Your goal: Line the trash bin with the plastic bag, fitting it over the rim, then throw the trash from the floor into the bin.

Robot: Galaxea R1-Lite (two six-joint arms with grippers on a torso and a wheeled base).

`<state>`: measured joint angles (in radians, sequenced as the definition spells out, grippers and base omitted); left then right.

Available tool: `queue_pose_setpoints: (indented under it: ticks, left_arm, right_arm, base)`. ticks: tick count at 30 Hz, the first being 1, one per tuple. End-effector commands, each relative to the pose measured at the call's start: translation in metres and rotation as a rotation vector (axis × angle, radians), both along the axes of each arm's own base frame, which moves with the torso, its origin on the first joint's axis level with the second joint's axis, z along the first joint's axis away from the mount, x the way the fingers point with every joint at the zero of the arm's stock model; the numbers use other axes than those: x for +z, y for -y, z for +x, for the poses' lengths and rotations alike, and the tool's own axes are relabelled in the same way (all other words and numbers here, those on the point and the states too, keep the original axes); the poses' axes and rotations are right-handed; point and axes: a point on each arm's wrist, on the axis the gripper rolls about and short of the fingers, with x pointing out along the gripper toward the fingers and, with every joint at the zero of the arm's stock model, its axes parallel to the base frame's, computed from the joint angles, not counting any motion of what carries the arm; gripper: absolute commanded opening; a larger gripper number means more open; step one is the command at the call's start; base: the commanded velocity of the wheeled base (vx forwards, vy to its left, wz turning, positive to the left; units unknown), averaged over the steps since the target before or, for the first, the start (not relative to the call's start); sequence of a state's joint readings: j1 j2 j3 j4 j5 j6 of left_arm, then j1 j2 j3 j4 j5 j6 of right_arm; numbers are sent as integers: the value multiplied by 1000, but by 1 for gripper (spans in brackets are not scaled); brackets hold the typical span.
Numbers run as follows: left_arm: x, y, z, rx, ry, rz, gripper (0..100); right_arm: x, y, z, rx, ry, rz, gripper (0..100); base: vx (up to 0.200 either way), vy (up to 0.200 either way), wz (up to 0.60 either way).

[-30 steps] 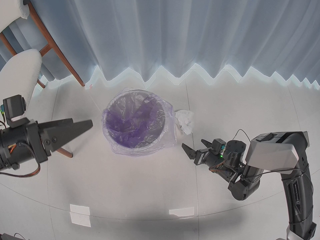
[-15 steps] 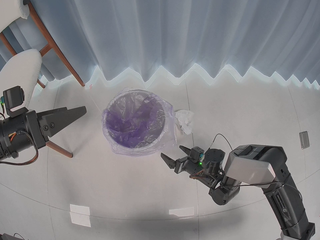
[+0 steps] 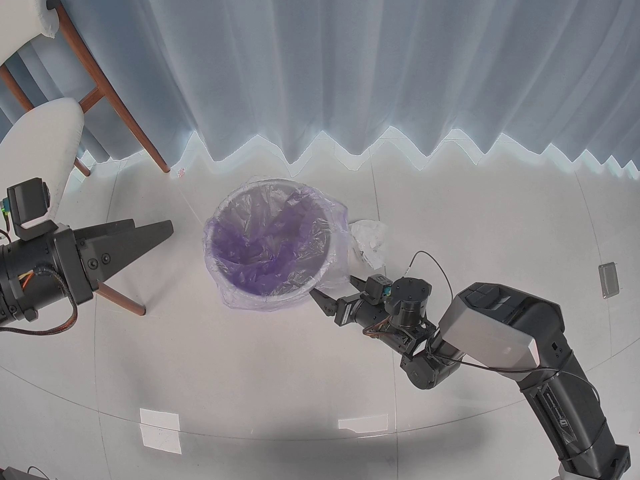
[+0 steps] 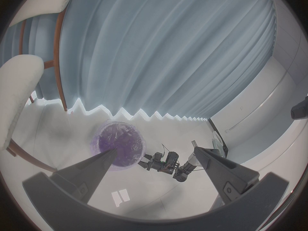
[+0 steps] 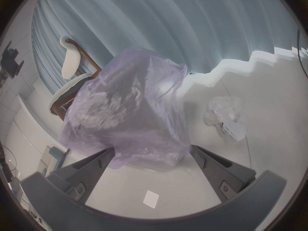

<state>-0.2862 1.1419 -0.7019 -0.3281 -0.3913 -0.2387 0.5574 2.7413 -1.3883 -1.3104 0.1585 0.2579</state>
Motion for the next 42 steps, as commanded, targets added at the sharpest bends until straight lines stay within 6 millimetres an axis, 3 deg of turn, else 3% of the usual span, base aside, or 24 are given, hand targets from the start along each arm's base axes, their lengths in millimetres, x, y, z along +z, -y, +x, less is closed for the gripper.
queue_pose_setpoints:
  ticks: [1,10,24,27,29,34,36,40,42]
  left_arm:
    - [-1,0,-1,-2,7,13,100]
    - [-4,0,-1,-3,5,22,100]
    - [-4,-2,3,14,1,21,100]
    - [-4,-6,4,40,-1,22,100]
    - [-5,-12,10,78,-11,23,100]
    - [-12,-22,32,153,-53,34,100]
    - [-20,-30,56,206,-57,31,100]
    - [-36,-44,85,273,-67,29,100]
    - [-56,-52,108,302,-112,37,100]
  right_arm:
    - [-4,-1,7,-7,-5,-2,100]
    - [-29,10,31,-69,-76,-44,100]
    - [-36,10,38,-87,-184,-58,100]
    - [-32,16,29,-89,-181,-50,100]
    - [-21,27,7,-79,-189,-42,100]
    - [-6,41,-19,-50,-156,-3,100]
    - [6,51,-35,-47,-115,27,100]
    - [15,64,-50,-55,-101,58,100]
    - [18,69,-59,-60,-140,60,100]
  base:
    - [0,0,0]
    - [0,0,0]
    - [0,0,0]
    - [0,0,0]
    - [0,0,0]
    - [0,0,0]
    - [0,0,0]
    - [0,0,0]
    - [0,0,0]
